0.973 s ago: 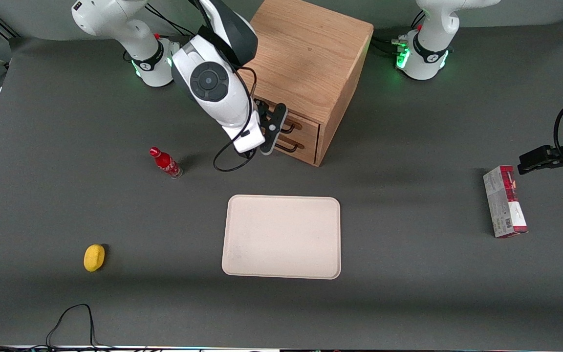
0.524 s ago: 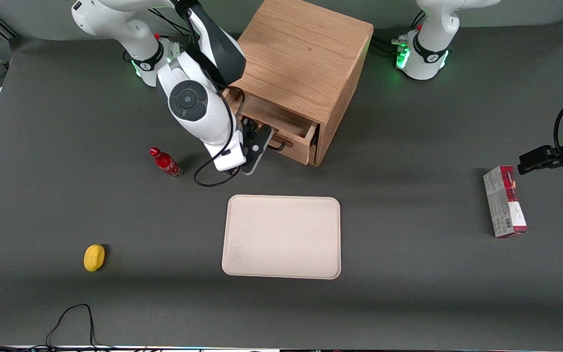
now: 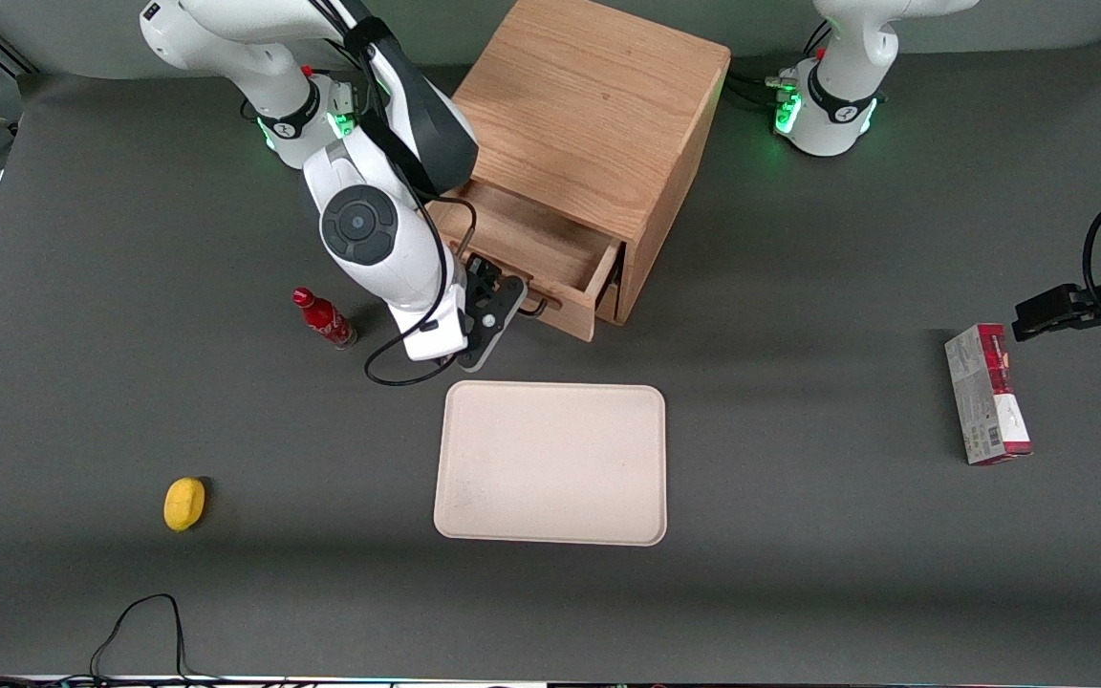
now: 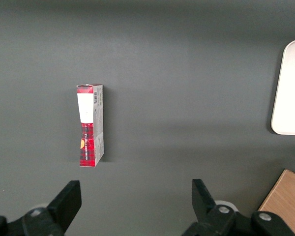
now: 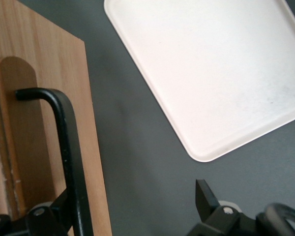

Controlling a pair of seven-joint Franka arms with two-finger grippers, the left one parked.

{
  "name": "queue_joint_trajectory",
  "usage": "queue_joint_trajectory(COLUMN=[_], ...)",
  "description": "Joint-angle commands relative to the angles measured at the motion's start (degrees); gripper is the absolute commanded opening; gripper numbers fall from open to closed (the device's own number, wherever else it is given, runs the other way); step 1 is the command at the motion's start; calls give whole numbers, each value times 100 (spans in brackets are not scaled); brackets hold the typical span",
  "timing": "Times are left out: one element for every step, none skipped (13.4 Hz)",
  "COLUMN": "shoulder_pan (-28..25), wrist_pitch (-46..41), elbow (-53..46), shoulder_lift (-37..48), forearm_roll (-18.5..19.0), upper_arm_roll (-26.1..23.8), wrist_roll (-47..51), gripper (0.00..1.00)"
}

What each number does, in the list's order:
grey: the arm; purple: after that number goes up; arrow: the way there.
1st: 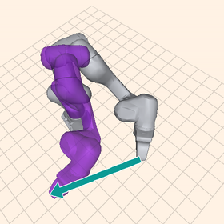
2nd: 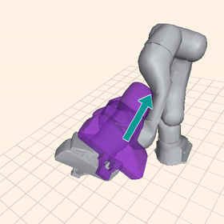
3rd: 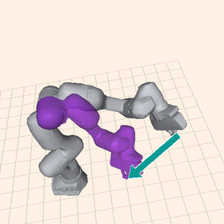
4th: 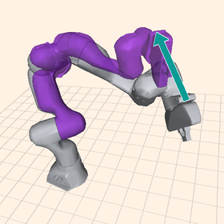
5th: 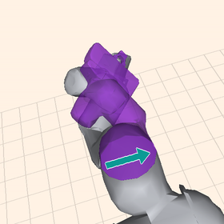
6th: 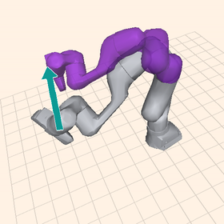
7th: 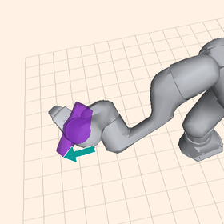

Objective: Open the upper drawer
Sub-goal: 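Pull the upper drawer outward by its handle with the right gripper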

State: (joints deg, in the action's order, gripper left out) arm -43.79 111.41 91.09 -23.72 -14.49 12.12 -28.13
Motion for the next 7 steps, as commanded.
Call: queue_joint_trajectory(shoulder_pan=[81, 90, 90, 90, 90, 90, 90], wrist_pitch=[-76, -76, -76, -76, -76, -85, -93], elbow=[-486, -548, -601, -662, -741, -837, -908], shoulder_lift=[-291, -343, -379, -449, -493, -563, -607], forearm_roll=[-98, -98, -98, -98, -89, -54, -45], upper_arm_roll=[124, 133, 211, 273, 335, 413, 475], wrist_roll=[106, 106, 106, 106, 106, 106, 97], gripper=[100, 100, 100, 100, 100, 100, 100])
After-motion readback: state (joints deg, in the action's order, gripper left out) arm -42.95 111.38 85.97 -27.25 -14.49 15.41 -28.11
